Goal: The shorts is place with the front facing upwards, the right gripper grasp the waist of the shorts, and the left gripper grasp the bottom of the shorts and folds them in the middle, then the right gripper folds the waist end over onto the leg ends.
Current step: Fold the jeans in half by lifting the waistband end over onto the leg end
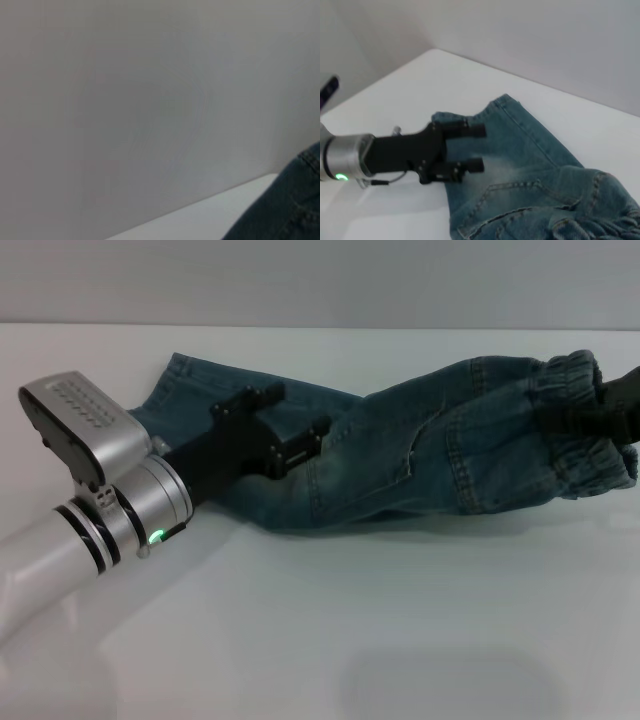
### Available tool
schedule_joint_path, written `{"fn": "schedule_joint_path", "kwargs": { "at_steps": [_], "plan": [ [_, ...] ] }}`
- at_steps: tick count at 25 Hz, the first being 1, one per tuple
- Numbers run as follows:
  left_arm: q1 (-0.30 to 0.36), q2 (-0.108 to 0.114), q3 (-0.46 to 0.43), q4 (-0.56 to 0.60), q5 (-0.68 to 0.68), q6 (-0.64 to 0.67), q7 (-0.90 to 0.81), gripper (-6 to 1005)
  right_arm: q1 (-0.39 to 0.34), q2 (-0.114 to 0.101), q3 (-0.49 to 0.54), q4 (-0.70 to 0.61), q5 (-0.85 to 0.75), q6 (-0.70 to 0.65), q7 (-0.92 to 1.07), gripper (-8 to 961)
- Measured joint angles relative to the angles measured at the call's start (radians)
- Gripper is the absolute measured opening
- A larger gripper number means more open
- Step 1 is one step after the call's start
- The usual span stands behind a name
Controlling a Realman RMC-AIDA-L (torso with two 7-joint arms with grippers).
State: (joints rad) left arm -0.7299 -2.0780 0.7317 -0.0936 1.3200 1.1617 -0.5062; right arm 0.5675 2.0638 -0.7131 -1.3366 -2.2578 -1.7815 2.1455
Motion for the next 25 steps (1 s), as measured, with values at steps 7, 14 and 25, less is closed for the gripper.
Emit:
{"fn": "schedule_joint_path", "kwargs": {
  "at_steps": [7, 14, 25],
  "plan": [
    [-0.008, 0.000, -0.005, -0.044, 0.019, -0.005, 0.033, 752, -0.013, -0.002, 0.030, -0.008, 0.063, -0.027, 0.001, 69],
    [-0.016, -0.002, -0.030, -0.105, 0.053, -0.014, 0.098, 752, -0.005, -0.009, 0.037, -0.019, 0.097, -0.039, 0.009, 69],
    [-0.009, -0.002, -0.110, -0.138, 0.166, -0.019, 0.100, 752, 0.068, -0.026, 0.032, -0.020, 0.116, -0.039, 0.055, 68]
  ]
}}
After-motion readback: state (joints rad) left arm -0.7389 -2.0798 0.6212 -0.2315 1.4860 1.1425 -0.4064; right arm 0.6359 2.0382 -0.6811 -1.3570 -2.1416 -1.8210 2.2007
